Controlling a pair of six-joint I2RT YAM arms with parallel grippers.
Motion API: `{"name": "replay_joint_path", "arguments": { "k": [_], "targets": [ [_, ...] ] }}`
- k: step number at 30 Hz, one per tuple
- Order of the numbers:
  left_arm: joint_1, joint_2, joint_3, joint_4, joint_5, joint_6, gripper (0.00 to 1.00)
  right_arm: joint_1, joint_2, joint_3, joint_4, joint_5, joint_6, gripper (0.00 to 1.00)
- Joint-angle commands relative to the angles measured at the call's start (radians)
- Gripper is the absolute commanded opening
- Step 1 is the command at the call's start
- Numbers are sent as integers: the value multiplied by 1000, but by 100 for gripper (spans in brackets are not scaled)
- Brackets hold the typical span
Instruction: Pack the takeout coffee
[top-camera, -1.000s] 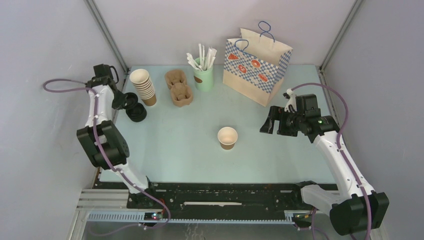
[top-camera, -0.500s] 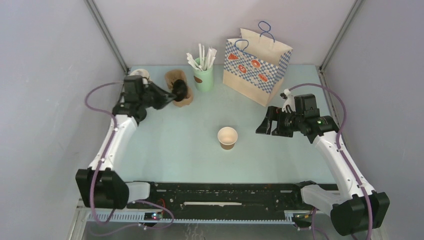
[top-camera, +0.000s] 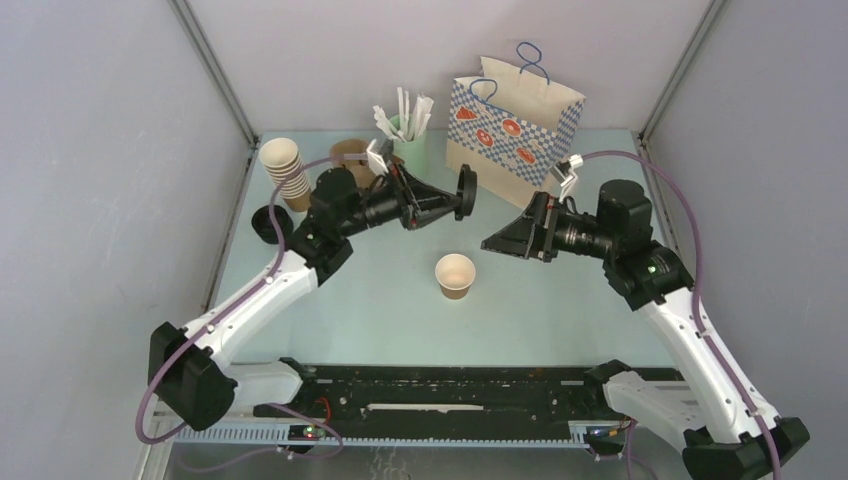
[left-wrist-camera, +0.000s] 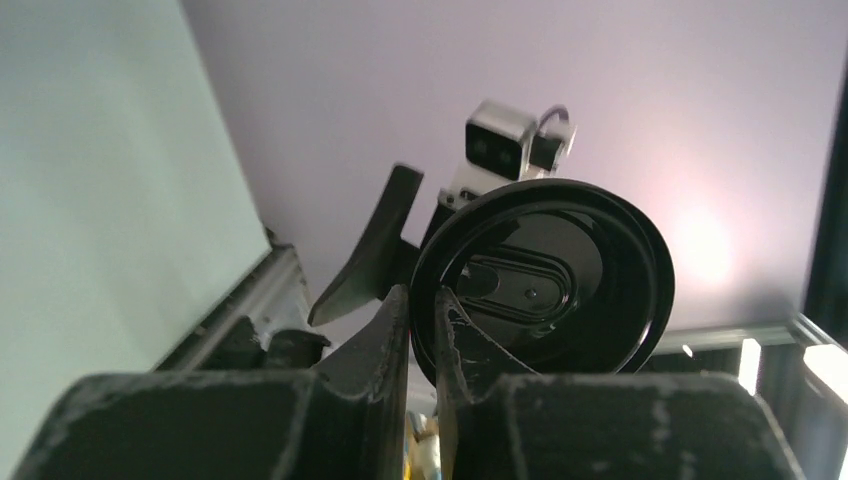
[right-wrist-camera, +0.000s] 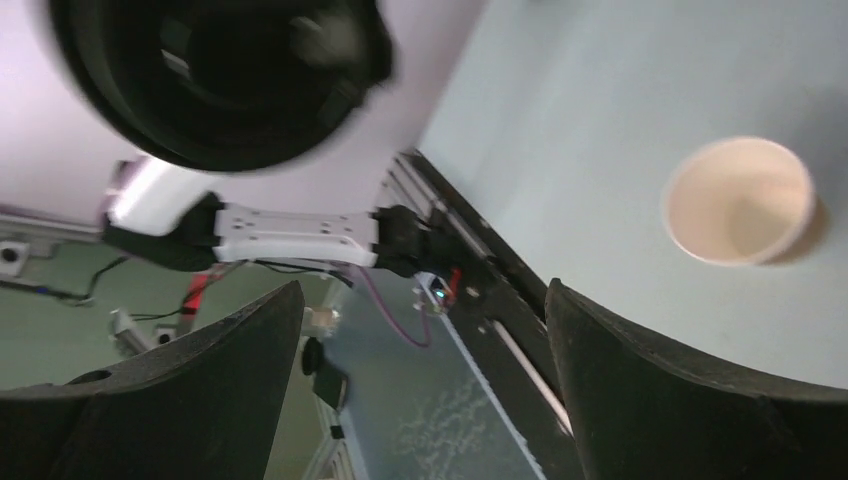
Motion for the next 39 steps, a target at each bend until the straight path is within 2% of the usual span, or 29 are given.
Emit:
{"name": "replay_joint_path", "arguments": {
  "k": [1, 8, 16, 19, 27, 39],
  "targets": [
    [-57, -67, -82, 161, 19, -111, 16, 38, -52, 35, 289, -39, 228, 100],
    [-100, -159, -142, 169, -18, -136, 16, 126, -72, 34, 402, 64, 317, 100],
    [-132, -175, -170, 133, -47, -142, 14, 197, -43, 35, 471, 160, 360, 100],
    [-133, -179, -160, 88, -43, -112, 14, 218, -46, 35, 463, 197, 366, 100],
    [-149, -183, -164, 89, -44, -110, 14, 275, -50, 35, 387, 283, 321, 100],
    [-151, -187, -178, 109, -53, -126, 13, 289, -52, 33, 397, 299, 336, 97]
  ]
}}
